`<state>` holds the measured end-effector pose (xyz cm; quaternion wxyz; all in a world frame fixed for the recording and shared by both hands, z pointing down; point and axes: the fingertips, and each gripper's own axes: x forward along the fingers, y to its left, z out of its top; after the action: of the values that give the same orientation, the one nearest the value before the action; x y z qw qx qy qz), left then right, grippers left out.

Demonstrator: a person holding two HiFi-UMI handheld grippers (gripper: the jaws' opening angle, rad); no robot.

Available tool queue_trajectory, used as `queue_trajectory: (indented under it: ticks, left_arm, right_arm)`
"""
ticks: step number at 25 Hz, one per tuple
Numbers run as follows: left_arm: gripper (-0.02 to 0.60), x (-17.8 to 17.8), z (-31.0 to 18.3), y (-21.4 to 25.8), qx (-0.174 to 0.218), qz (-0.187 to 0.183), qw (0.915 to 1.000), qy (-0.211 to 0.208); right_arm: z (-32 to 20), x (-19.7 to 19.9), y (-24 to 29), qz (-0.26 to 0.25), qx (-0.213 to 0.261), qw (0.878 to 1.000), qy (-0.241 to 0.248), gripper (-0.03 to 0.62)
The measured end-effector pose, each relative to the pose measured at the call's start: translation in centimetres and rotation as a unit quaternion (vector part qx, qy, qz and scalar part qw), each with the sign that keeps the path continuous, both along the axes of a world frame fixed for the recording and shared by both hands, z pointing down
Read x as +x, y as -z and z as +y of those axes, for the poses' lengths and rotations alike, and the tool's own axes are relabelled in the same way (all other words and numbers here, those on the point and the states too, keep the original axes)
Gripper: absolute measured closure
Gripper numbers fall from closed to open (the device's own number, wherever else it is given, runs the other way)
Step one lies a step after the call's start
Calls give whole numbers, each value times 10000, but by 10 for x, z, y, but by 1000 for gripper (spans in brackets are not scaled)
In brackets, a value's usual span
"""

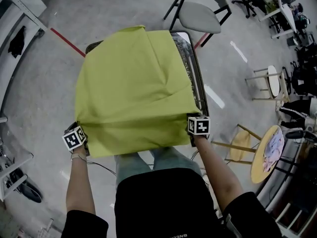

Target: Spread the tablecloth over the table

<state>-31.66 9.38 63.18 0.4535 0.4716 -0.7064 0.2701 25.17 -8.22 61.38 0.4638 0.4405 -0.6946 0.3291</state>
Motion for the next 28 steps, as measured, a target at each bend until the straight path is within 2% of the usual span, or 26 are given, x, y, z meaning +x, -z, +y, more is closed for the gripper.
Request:
queue_trajectory:
  ticks: [2,5,9,14,19,23,28]
  left_arm:
    - [552,2,-4,1,72,118,9999,-89]
    - [453,2,-11,3,124,233,9992,-309]
    - [403,-4,-15,6,228,488,9978,-376]
    - [382,-5,-21,3,408,810,9942,-569]
    - [379,0,-30,3,593,1114,9892,-741]
    - [379,11,-39,7,739,1322,9840,-938]
    - [379,24,-51,25,912,1360,9785,-1252]
  right_arm:
    - [-1,1,4,34,23,10000,-68,561]
    - [0,-4,11,49,33,9999,-135,532]
    - [0,-11,27,32,47,9994,-346,456]
    - [0,-20,53,38,195,9982,-561,407]
    - [0,-40,77,-69,293,9985,-449,361]
    - [-9,-53,99,-137,506,9974,-496,356]
    - [-42,-73,125,-197,807,9959,-349,356]
